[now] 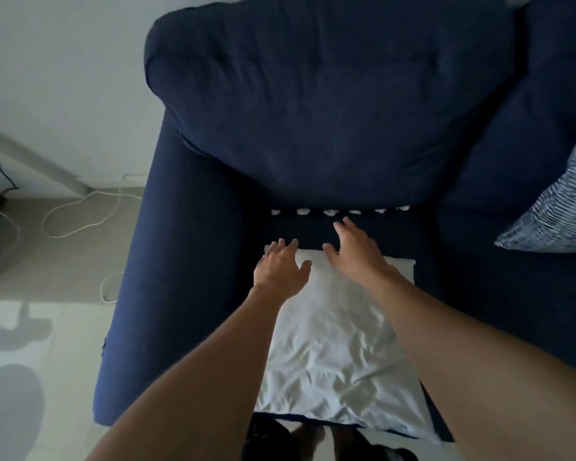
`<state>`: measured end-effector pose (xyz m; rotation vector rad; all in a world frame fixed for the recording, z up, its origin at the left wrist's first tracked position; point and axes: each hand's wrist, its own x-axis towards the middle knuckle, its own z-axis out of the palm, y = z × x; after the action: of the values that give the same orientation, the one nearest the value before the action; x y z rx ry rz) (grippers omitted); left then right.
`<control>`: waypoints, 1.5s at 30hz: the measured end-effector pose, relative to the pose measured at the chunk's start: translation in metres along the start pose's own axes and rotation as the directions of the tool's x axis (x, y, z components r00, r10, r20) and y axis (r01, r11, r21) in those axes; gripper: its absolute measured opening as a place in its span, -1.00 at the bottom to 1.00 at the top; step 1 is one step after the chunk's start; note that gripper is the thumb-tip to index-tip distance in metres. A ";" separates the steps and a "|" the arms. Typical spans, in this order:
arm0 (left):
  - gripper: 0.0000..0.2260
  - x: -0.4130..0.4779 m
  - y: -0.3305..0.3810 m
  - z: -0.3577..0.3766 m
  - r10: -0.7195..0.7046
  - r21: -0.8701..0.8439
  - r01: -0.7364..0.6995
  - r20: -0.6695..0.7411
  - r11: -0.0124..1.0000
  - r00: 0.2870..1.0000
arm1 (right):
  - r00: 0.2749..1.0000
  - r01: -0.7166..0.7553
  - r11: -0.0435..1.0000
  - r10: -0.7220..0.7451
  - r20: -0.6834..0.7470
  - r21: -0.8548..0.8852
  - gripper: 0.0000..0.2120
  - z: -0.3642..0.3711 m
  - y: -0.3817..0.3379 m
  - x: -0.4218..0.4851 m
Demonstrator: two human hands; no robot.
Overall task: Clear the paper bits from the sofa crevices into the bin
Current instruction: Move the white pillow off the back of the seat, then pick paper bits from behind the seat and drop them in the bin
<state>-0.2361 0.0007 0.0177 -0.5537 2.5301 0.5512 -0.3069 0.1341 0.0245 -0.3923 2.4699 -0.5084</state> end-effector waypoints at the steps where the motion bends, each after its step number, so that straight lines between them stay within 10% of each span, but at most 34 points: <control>1: -0.43 0.007 -0.002 0.000 -0.010 -0.025 0.010 0.008 1.000 1.000 | 1.000 -0.003 1.000 0.003 0.018 0.000 -0.45 0.002 -0.002 0.007; 22: -0.42 0.194 -0.096 0.052 -0.096 -0.153 0.125 0.185 0.980 0.978 | 0.980 -0.099 0.991 0.082 0.182 0.086 -0.43 0.109 -0.022 0.198; 30: -0.51 0.266 -0.111 0.078 -0.012 -0.068 0.011 -0.012 0.998 1.000 | 0.988 -0.115 0.992 0.110 0.105 0.050 -0.42 0.144 -0.001 0.249; 45: -0.48 0.292 -0.105 0.083 -0.062 -0.020 0.068 0.196 0.998 0.979 | 0.973 -0.183 0.983 0.185 0.138 -0.024 -0.45 0.149 -0.005 0.265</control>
<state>-0.3887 -0.1287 -0.2339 -0.5611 2.3140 0.5864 -0.4263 -0.0119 -0.2136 -0.1929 2.3447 -0.3765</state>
